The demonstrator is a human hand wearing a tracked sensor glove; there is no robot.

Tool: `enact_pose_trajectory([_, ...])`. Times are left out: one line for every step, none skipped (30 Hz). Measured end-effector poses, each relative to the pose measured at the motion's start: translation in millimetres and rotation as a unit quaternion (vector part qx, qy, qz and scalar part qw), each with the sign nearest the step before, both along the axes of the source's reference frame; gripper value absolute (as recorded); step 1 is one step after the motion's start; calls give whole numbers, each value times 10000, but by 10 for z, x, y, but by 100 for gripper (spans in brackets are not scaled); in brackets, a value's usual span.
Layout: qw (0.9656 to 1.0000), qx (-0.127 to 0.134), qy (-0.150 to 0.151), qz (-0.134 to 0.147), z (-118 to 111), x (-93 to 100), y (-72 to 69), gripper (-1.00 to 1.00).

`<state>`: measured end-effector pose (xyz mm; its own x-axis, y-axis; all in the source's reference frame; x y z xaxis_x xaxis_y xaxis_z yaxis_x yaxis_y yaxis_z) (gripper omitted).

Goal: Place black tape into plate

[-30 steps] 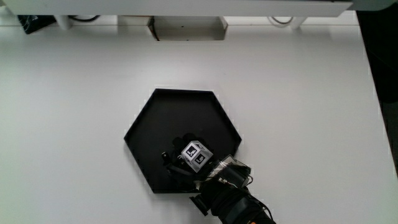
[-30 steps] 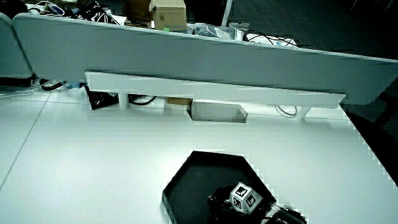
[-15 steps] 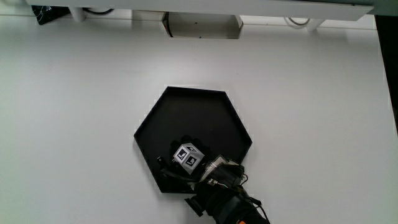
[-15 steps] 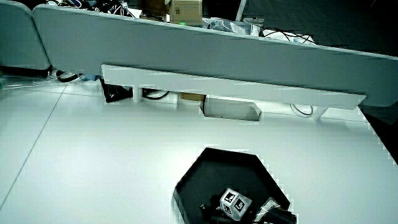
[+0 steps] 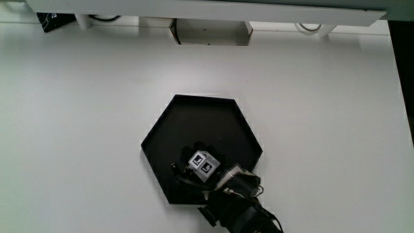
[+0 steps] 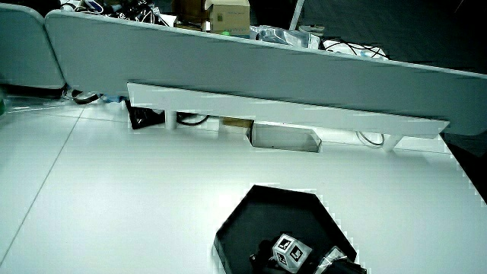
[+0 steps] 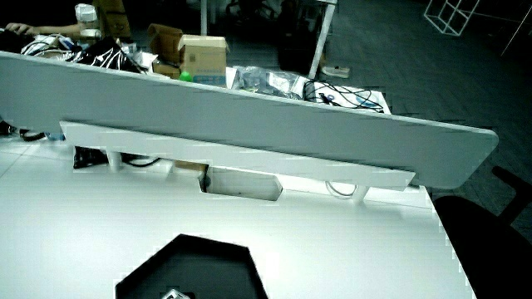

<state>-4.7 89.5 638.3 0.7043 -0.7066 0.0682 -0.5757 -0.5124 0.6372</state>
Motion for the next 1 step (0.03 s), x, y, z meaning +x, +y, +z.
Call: enact_pose_trajectory([9999, 0, -94, 86, -10, 57, 0, -90])
